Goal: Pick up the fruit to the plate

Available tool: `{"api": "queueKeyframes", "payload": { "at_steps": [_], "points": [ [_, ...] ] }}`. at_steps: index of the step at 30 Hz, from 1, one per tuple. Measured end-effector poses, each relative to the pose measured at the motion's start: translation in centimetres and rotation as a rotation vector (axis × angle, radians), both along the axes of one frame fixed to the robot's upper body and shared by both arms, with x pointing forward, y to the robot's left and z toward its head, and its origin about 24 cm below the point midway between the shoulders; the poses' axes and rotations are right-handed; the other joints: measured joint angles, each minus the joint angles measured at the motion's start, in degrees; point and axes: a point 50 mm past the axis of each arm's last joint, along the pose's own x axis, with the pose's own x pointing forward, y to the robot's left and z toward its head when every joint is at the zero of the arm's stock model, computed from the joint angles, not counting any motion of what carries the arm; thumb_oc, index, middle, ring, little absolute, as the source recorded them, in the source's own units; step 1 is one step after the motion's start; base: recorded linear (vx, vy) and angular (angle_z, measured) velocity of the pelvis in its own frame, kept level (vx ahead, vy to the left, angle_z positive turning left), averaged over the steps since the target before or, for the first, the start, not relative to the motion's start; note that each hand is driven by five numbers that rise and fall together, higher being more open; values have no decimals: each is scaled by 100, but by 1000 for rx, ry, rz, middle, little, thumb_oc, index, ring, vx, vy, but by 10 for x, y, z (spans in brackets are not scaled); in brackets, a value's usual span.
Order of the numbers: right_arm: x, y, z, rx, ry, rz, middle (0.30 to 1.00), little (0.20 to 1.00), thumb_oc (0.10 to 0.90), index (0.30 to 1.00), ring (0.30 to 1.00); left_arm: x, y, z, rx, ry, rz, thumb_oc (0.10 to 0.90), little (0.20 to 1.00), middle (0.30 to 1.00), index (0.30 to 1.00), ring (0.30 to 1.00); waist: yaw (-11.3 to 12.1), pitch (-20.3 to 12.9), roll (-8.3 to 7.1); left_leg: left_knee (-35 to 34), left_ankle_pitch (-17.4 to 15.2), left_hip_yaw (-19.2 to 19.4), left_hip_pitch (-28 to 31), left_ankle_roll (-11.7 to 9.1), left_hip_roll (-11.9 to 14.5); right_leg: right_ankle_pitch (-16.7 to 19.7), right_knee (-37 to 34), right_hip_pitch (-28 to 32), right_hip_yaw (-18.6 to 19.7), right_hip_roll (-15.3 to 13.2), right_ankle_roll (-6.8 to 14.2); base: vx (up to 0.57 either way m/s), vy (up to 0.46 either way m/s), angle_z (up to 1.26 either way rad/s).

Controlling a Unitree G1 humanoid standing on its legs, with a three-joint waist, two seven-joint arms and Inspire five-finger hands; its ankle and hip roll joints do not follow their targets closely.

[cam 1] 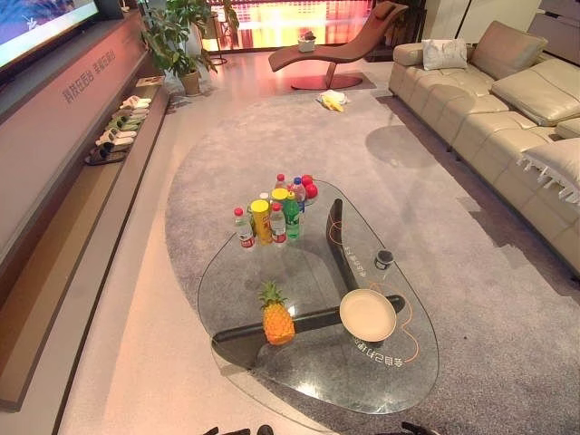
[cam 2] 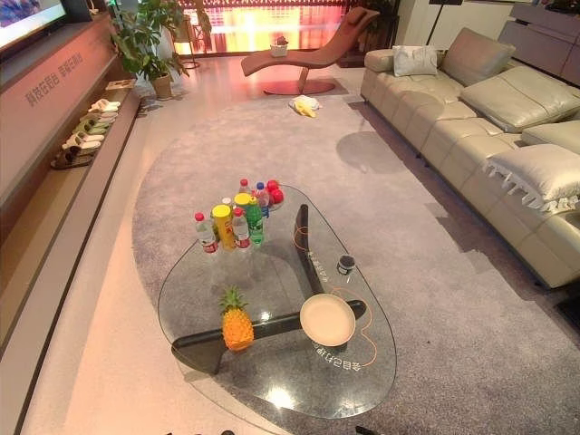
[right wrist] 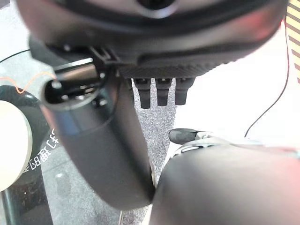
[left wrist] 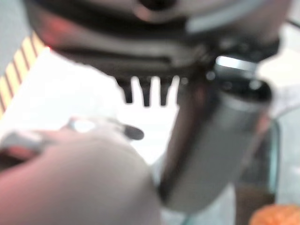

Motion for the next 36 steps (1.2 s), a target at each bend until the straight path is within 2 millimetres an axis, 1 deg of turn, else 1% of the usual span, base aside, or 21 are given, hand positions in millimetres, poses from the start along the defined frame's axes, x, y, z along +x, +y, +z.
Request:
{"api": "queueKeyframes", "payload": {
  "at_steps": [22, 31, 33, 35, 36],
  "points": [
    [0, 0, 0, 0, 1, 0, 900, 900, 800, 900, 900, 2, 0, 1, 14, -30, -3, 800, 900, 900, 900, 900, 2, 10, 11, 0, 0, 0, 5, 0, 1, 0, -1, 5, 1, 0, -1, 0, 0, 0],
    [3, -2, 1, -6, -9, -7, 900, 900, 800, 900, 900, 2, -1, 1, 32, -31, 4, 800, 900, 900, 900, 900, 1, 133, 54, 0, -1, 0, -5, 0, 3, -1, -2, -7, 3, 0, -1, 4, 1, 0],
    [7, -3, 2, -11, -22, -22, 900, 900, 800, 900, 900, 6, -1, 1, 54, -49, 10, 800, 900, 900, 900, 900, 3, 278, 81, 1, -1, 0, -27, 0, 7, 0, -1, -31, 6, 5, -2, -72, -9, -1],
    [12, -4, 3, -15, -31, -14, 900, 900, 800, 900, 900, 11, -1, 2, 64, -68, 9, 800, 900, 900, 900, 900, 2, 302, 93, 4, 35, -2, -152, -35, 9, 23, 2, -165, 22, 11, -3, -86, -4, -4],
    [17, -4, 4, -18, -43, -11, 900, 900, 800, 900, 900, 16, -1, 3, 77, -81, 11, 800, 900, 900, 900, 900, 1, 423, 110, 4, 45, 0, -199, -30, 14, 39, 11, -218, 29, 16, -8, -84, 0, -3]
  ]
}}
